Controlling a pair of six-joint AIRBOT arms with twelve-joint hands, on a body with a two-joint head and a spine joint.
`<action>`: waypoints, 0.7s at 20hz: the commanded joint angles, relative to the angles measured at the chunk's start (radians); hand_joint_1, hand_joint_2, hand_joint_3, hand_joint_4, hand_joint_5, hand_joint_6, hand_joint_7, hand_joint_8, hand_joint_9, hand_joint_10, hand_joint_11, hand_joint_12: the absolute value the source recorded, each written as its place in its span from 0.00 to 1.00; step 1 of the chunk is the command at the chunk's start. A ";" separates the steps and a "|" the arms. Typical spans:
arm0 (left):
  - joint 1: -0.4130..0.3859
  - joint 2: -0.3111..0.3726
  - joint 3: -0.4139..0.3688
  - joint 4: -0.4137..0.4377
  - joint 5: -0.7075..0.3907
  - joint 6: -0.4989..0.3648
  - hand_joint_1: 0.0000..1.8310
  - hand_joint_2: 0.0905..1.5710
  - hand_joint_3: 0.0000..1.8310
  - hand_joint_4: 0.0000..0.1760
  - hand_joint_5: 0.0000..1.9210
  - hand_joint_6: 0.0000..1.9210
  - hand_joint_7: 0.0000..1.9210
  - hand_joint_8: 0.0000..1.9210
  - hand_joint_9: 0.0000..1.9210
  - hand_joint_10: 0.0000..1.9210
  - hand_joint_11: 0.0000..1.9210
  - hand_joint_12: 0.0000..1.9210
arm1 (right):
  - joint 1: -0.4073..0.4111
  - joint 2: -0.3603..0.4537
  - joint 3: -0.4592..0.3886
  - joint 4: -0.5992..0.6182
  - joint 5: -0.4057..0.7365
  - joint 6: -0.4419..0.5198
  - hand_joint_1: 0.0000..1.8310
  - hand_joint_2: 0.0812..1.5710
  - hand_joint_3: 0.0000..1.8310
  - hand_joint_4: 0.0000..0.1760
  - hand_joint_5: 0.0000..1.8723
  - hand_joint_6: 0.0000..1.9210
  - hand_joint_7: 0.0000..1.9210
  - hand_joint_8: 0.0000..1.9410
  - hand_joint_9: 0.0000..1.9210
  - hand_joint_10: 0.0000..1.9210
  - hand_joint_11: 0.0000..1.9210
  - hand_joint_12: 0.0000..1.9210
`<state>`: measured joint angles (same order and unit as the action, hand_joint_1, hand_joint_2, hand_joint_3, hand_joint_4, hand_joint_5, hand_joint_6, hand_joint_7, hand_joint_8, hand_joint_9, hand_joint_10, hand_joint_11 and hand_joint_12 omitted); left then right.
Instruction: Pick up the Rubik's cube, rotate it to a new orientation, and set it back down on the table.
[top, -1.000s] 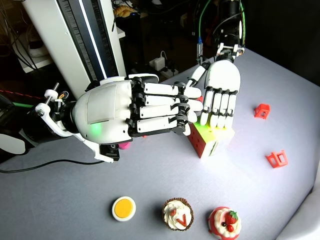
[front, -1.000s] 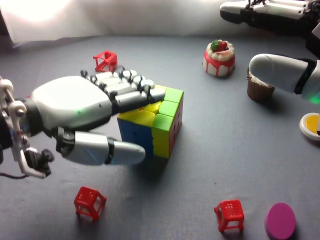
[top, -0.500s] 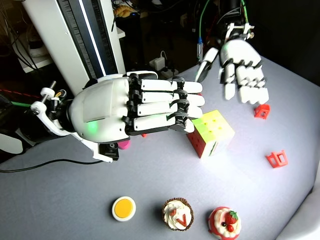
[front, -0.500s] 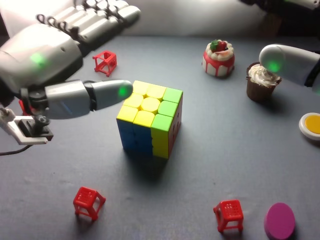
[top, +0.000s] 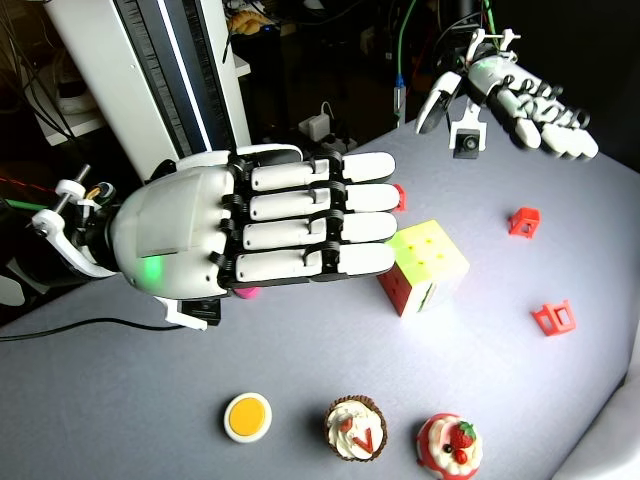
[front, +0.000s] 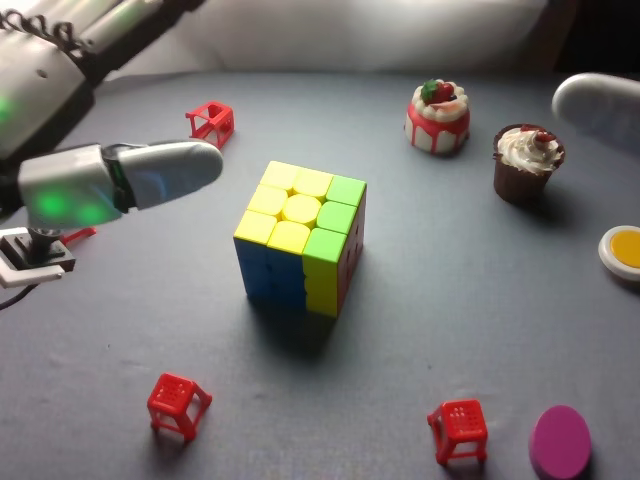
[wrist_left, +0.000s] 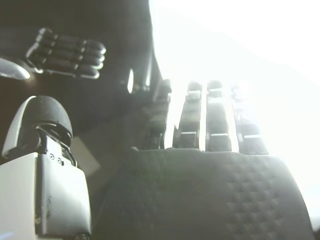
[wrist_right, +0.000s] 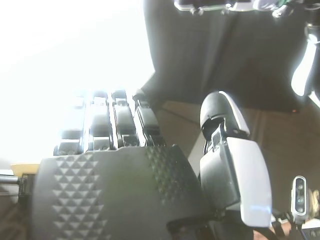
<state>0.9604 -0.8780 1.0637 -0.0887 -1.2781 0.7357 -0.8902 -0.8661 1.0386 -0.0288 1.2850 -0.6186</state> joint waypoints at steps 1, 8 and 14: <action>0.001 0.011 -0.004 -0.027 -0.184 0.006 0.00 0.67 0.00 0.89 0.00 0.00 0.00 0.00 0.00 0.00 0.00 0.00 | 0.006 0.007 -0.005 0.032 0.150 0.006 0.00 0.78 0.00 0.00 0.01 0.01 0.01 0.00 0.02 0.01 0.00 0.00; 0.056 0.073 -0.058 -0.060 -0.362 0.072 0.02 0.77 0.01 0.43 0.01 0.00 0.00 0.00 0.00 0.00 0.00 0.00 | 0.001 0.060 -0.046 0.031 0.248 0.006 0.30 0.82 0.00 0.00 0.00 0.00 0.00 0.00 0.02 0.00 0.00 0.03; 0.109 0.116 -0.096 -0.093 -0.454 0.105 0.19 0.76 0.01 0.17 0.00 0.00 0.00 0.00 0.00 0.00 0.00 0.00 | -0.043 0.130 -0.098 0.065 0.368 0.006 0.33 0.77 0.00 0.29 0.00 0.00 0.00 0.00 0.06 0.01 0.00 0.09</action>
